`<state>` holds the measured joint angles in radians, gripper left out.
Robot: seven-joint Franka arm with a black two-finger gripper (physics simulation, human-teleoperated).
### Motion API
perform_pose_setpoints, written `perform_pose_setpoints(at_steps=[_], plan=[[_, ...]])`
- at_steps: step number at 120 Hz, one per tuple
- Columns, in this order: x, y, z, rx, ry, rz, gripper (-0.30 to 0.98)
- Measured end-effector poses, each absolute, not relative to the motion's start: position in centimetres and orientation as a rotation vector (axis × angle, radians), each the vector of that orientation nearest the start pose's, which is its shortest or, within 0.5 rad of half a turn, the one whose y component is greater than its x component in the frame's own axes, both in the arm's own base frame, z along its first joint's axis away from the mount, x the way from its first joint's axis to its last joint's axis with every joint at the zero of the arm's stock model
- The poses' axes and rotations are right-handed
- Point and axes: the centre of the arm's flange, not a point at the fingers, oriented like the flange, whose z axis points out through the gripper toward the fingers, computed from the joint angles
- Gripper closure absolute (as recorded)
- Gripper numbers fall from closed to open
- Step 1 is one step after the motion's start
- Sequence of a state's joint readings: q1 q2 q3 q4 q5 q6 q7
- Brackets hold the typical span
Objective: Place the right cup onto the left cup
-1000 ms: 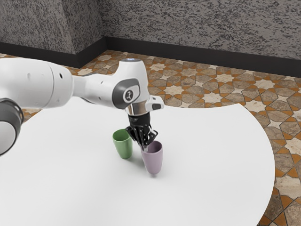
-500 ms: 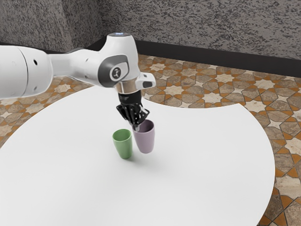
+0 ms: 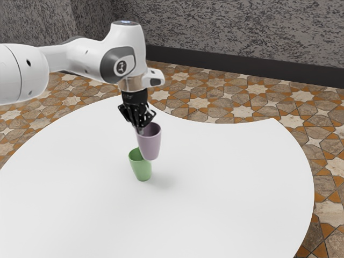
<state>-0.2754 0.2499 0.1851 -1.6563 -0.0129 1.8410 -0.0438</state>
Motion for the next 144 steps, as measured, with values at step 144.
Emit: perform_pose_setpoints(at_steps=[144], plan=[[65.4, -0.4, 43.2, -3.061, -0.04, 0.136, 0.79]])
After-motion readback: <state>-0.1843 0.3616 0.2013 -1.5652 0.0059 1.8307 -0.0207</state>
